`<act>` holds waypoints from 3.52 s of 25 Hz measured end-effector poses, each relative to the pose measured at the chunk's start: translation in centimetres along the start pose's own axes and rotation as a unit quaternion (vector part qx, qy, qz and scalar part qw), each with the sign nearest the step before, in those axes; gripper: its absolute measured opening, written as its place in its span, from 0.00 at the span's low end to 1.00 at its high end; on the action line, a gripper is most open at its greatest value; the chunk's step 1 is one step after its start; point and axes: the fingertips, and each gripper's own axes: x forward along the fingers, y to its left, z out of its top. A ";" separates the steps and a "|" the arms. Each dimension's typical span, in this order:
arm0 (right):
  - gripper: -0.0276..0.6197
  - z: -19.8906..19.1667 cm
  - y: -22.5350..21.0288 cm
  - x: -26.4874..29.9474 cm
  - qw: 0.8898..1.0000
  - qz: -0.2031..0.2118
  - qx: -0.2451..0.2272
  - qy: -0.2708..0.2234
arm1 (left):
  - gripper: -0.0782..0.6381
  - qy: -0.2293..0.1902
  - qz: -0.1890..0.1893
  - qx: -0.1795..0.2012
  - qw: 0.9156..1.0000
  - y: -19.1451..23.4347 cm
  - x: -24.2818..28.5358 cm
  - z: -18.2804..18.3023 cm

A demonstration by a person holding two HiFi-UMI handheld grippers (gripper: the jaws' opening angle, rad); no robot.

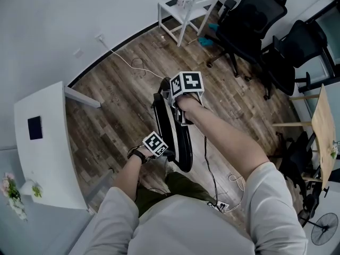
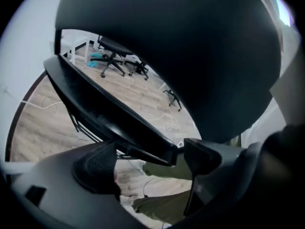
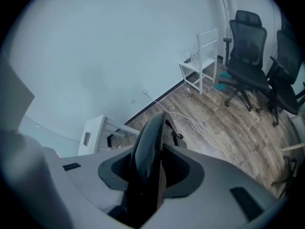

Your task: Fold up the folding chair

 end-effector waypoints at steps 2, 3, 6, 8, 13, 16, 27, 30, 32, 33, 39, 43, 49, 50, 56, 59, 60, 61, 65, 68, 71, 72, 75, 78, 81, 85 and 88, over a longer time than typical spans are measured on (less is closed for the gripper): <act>0.27 0.0 0.2 0.1 1.000 -0.003 -0.003 0.000 | 0.71 -0.064 -0.002 -0.056 0.996 -0.3 -2.5 -0.1; 0.27 0.0 0.3 0.2 1.000 -0.006 -0.005 0.000 | 0.71 -0.103 -0.005 -0.089 0.991 -0.7 -4.1 -0.1; 0.26 0.0 0.2 0.1 1.000 -0.011 -0.010 0.000 | 0.71 -0.226 -0.018 -0.179 0.957 -3.3 -9.7 0.8; 0.26 -0.1 0.3 0.1 1.000 -0.013 -0.011 0.000 | 0.71 -0.284 -0.017 -0.199 0.938 -6.3 -13.0 2.4; 0.26 -0.2 1.3 0.6 1.000 -0.019 -0.014 0.001 | 0.72 -0.318 0.075 -0.158 0.932 -12.3 -16.2 6.8; 0.26 -0.4 2.0 1.1 1.000 -0.024 -0.014 0.000 | 0.72 -0.295 0.151 -0.139 0.933 -12.4 -15.2 7.7; 0.25 -0.7 5.3 2.8 0.999 -0.040 -0.022 0.000 | 0.72 -0.193 0.282 -0.094 0.935 -10.3 -11.8 6.8; 0.24 -0.9 5.9 3.1 0.998 -0.048 -0.028 -0.001 | 0.68 -0.205 0.287 -0.104 0.930 -9.9 -12.4 6.1; 0.23 -1.1 6.6 3.4 0.998 -0.059 -0.037 -0.001 | 0.62 -0.209 0.288 -0.115 0.927 -9.7 -12.9 5.3; 0.22 -1.1 7.0 3.6 0.997 -0.066 -0.043 -0.001 | 0.60 -0.209 0.288 -0.119 0.927 -9.5 -13.3 5.0; 0.19 -1.6 10.1 4.9 0.992 -0.105 -0.070 0.006 | 0.55 -0.208 0.282 -0.136 0.927 -8.5 -15.7 1.7; 0.19 -2.4 13.4 6.3 0.991 -0.116 -0.073 0.003 | 0.51 -0.220 0.277 -0.153 0.923 -7.6 -17.9 -1.5; 0.19 -2.9 19.0 7.8 0.992 -0.112 -0.065 -0.002 | 0.49 -0.239 0.281 -0.171 0.913 -6.4 -22.1 -5.7; 0.19 -3.1 20.1 8.1 0.992 -0.109 -0.064 -0.003 | 0.49 -0.240 0.284 -0.172 0.912 -6.1 -22.9 -6.7; 0.19 -4.2 28.4 11.5 0.993 -0.090 -0.071 -0.006 | 0.48 -0.248 0.303 -0.186 0.901 -3.7 -27.9 -13.4; 0.19 -4.8 32.4 13.1 0.994 -0.081 -0.074 -0.006 | 0.47 -0.253 0.308 -0.190 0.897 -2.6 -30.4 -16.6; 0.18 -5.0 33.6 13.7 0.994 -0.078 -0.074 -0.006 | 0.47 -0.254 0.311 -0.192 0.896 -2.3 -31.2 -17.7; 0.19 -5.2 34.8 14.2 0.994 -0.075 -0.075 -0.005 | 0.47 -0.254 0.313 -0.194 0.895 -2.0 -31.8 -18.7; 0.18 -6.1 38.8 16.4 0.995 -0.067 -0.073 0.000 | 0.47 -0.251 0.321 -0.199 0.891 -0.6 -34.2 -22.5; 0.19 -6.5 41.3 17.8 0.995 -0.064 -0.075 0.003 | 0.46 -0.251 0.324 -0.203 0.889 0.2 -35.8 -24.8; 0.19 -7.0 43.4 19.2 0.995 -0.063 -0.079 0.008 | 0.46 -0.255 0.323 -0.208 0.887 0.9 -36.9 -26.8; 0.19 -7.1 44.1 19.7 0.995 -0.063 -0.081 0.009 | 0.46 -0.258 0.322 -0.211 0.886 1.2 -37.3 -27.3; 0.19 -7.1 45.6 20.8 0.994 -0.068 -0.086 0.007 | 0.47 -0.265 0.314 -0.214 0.886 1.9 -38.1 -28.4; 0.20 -7.2 46.8 21.9 0.994 -0.068 -0.083 -0.002 | 0.48 -0.272 0.307 -0.212 0.887 2.7 -38.9 -30.0; 0.22 -6.9 47.7 22.7 0.995 -0.066 -0.080 -0.012 | 0.45 -0.283 0.307 -0.216 0.883 3.7 -40.2 -31.4; 0.25 -6.1 49.1 23.8 0.996 -0.057 -0.071 -0.013 | 0.42 -0.287 0.310 -0.221 0.879 5.2 -42.1 -32.7; 0.27 -5.5 50.4 24.7 0.997 -0.045 -0.066 -0.012 | 0.40 -0.290 0.313 -0.230 0.875 6.2 -43.4 -33.3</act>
